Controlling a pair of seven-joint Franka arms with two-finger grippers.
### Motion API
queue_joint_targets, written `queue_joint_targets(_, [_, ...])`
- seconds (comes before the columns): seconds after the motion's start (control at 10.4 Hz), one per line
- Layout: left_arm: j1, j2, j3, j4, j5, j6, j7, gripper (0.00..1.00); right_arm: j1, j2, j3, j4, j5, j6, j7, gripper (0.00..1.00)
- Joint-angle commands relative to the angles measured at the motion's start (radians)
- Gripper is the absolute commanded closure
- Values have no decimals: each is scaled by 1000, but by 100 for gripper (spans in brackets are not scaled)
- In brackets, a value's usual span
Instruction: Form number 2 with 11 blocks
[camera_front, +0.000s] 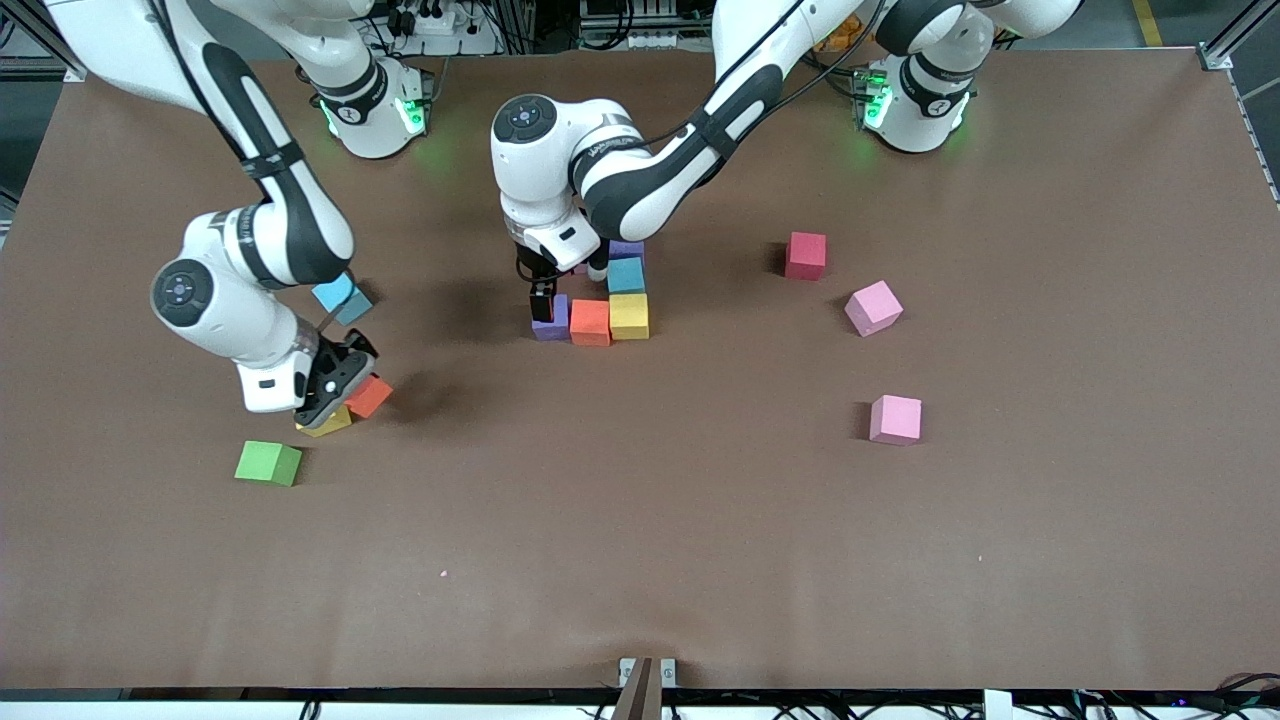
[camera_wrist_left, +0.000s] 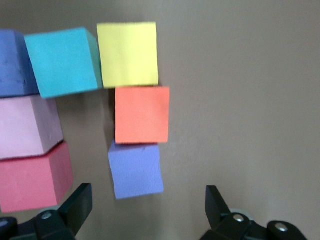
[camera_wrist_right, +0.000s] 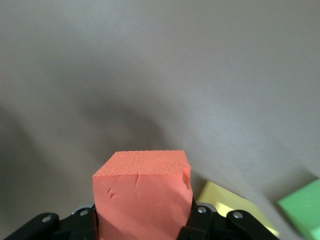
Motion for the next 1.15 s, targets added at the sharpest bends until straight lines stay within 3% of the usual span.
queue_joint_targets(0.0, [77, -74, 1, -83, 6, -53, 81, 0, 111, 4, -6, 7, 58, 3, 252, 65])
queue_joint_targets(0.29, [235, -232, -19, -294, 7, -45, 242, 0, 252, 5, -9, 9, 55, 28, 582, 65])
queue_joint_targets(0.67, [576, -271, -156, -375, 9, -44, 503, 0, 426, 82, -20, 90, 38, 95, 1050, 66])
queue_joint_targets(1.06, [769, -272, -180, -415, 9, -44, 895, 0, 634, 172, -167, 176, 21, 95, 1160, 66])
